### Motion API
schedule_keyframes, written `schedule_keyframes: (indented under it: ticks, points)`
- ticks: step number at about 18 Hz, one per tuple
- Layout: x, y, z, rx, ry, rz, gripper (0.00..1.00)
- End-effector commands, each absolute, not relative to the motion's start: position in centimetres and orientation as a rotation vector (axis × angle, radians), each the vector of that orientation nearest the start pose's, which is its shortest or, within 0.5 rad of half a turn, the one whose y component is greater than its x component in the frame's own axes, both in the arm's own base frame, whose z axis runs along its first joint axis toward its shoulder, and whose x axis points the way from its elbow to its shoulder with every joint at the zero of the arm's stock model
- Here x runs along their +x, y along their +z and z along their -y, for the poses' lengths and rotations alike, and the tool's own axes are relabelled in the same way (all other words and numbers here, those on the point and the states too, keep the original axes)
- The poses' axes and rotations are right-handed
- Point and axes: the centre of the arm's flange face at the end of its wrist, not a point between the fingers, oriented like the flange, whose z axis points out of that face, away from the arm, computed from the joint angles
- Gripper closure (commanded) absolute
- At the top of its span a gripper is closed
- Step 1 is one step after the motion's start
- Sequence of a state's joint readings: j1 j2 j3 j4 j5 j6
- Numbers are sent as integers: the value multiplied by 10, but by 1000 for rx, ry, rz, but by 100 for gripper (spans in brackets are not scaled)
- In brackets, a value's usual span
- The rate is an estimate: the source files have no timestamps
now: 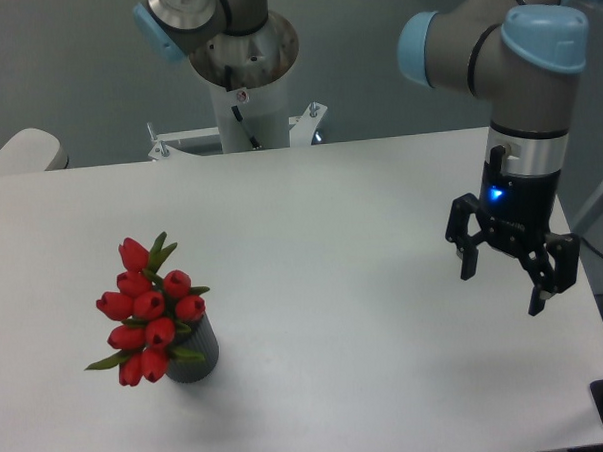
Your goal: Insert the flowers into the vase
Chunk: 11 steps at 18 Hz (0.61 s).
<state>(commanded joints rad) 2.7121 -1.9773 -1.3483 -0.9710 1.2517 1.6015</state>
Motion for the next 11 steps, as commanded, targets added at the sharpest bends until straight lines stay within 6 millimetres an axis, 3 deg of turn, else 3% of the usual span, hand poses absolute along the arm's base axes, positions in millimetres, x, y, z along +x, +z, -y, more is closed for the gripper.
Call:
schedule_keyframes:
  ticks: [11]
  points:
    - [-551, 436, -436, -2614, 493, -717, 0]
